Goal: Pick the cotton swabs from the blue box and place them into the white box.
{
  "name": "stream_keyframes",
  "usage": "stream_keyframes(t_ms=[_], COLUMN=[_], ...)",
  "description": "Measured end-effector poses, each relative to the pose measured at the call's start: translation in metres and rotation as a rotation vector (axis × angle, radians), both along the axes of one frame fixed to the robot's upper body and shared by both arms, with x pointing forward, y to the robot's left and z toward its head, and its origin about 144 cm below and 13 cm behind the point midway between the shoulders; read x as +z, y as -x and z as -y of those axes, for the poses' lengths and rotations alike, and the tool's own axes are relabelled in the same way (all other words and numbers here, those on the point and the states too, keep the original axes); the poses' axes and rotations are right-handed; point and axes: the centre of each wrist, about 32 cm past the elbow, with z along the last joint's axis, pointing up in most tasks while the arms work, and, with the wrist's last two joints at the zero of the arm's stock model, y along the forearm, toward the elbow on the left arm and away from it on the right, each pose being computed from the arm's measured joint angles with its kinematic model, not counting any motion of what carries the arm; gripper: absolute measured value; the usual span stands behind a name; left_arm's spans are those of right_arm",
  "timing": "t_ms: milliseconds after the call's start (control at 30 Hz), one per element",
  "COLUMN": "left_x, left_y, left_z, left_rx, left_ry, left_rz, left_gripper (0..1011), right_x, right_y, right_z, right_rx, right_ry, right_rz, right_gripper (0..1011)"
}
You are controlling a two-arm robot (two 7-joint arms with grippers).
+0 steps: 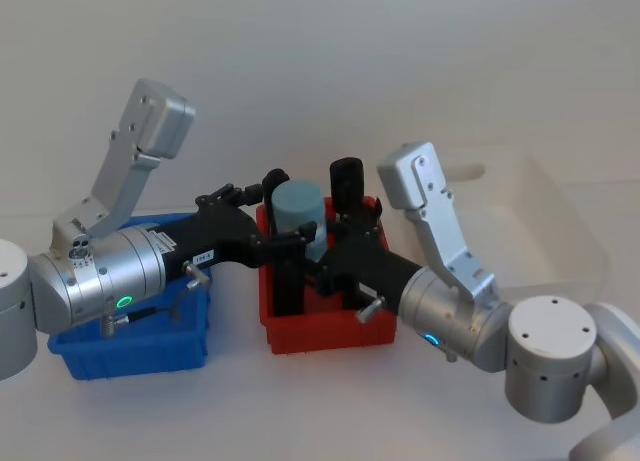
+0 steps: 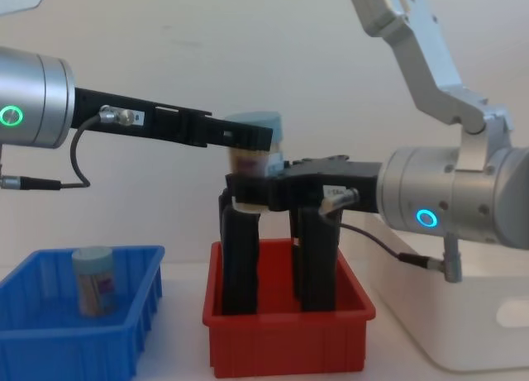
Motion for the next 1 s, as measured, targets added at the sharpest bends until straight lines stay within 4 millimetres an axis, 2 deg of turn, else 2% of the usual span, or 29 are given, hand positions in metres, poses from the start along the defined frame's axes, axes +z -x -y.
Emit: stream_keyframes(t_ms=[400, 767, 1000], left_x=[0.0, 0.0, 0.0], left_y=[0.0, 0.0, 0.0], left_z=[0.0, 0.0, 0.0], left_rx=[0.0, 0.0, 0.0], left_ry=[0.0, 0.0, 0.0], left_rz=[0.0, 0.0, 0.0], left_gripper=[1003, 1003, 1003], right_x=[-0.002, -0.009, -0.017], right_y=[0.009, 0.014, 0.009], right_z=[0.024, 0.06, 0.083], right_rx=[-0.134, -0.295, -0.396], right_ry=[-0.02, -0.037, -0.039], right_rz=[0.007, -0.005, -0.029], right_gripper=[624, 624, 624])
